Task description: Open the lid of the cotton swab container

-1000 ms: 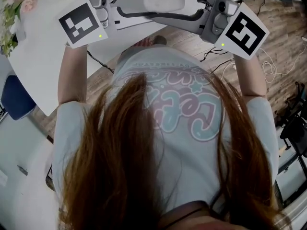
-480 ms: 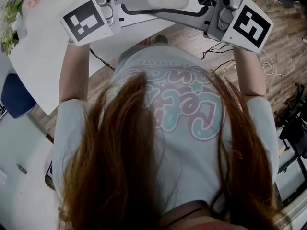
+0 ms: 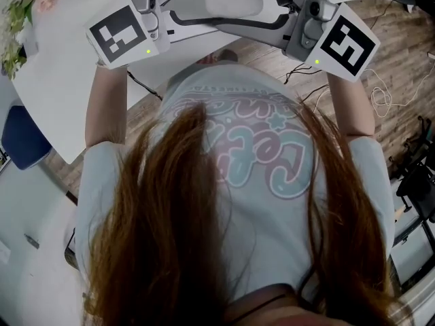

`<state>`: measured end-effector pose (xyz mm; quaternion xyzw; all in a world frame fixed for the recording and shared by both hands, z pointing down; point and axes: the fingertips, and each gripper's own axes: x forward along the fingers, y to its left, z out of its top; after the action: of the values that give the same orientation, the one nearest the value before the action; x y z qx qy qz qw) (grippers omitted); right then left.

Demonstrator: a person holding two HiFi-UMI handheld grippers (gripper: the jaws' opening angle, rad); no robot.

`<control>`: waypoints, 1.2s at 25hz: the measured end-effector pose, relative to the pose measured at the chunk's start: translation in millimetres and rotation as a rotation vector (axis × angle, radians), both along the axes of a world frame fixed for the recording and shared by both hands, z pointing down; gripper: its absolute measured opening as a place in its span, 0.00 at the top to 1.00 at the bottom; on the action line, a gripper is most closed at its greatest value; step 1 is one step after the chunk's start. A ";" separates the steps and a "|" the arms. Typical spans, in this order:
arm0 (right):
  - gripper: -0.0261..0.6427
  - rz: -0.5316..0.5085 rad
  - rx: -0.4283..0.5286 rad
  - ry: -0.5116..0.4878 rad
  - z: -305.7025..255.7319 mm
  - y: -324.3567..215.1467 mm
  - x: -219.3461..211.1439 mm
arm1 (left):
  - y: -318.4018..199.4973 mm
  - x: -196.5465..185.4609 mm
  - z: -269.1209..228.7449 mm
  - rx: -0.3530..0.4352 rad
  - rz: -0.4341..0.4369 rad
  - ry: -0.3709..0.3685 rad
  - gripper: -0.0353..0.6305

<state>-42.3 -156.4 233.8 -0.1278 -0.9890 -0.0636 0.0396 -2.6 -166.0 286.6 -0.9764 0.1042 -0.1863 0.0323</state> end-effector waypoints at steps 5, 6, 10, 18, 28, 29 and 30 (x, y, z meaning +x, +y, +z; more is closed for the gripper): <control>0.61 0.008 0.029 -0.020 -5.2 0.0 2.1 | 0.7 -0.4 -2.1 -0.021 -0.009 0.010 0.66; 0.61 0.009 0.031 -0.025 -6.3 -0.1 2.0 | 0.7 -0.5 -1.3 -0.020 -0.011 0.006 0.66; 0.61 0.007 0.031 -0.047 -10.9 0.0 2.0 | 2.4 -0.6 0.6 -0.020 -0.017 0.013 0.66; 0.61 -0.020 0.072 -0.038 -10.7 2.5 1.4 | 4.1 -3.9 0.1 -0.032 -0.026 0.029 0.66; 0.71 0.013 0.071 -0.103 -28.3 -8.4 4.6 | 1.4 -4.8 1.0 -0.029 -0.036 0.013 0.66; 0.73 0.023 0.073 -0.111 -30.2 -10.4 5.1 | 1.3 -4.4 0.5 -0.027 -0.035 0.015 0.66; 0.75 0.030 0.076 -0.115 -31.3 -11.9 5.3 | 1.6 -4.1 0.1 -0.027 -0.033 0.019 0.66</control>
<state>-37.0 -168.4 202.5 -0.1076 -0.9882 -0.1080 -0.0117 -6.8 -164.4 286.7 -0.9766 0.1179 -0.1792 0.0150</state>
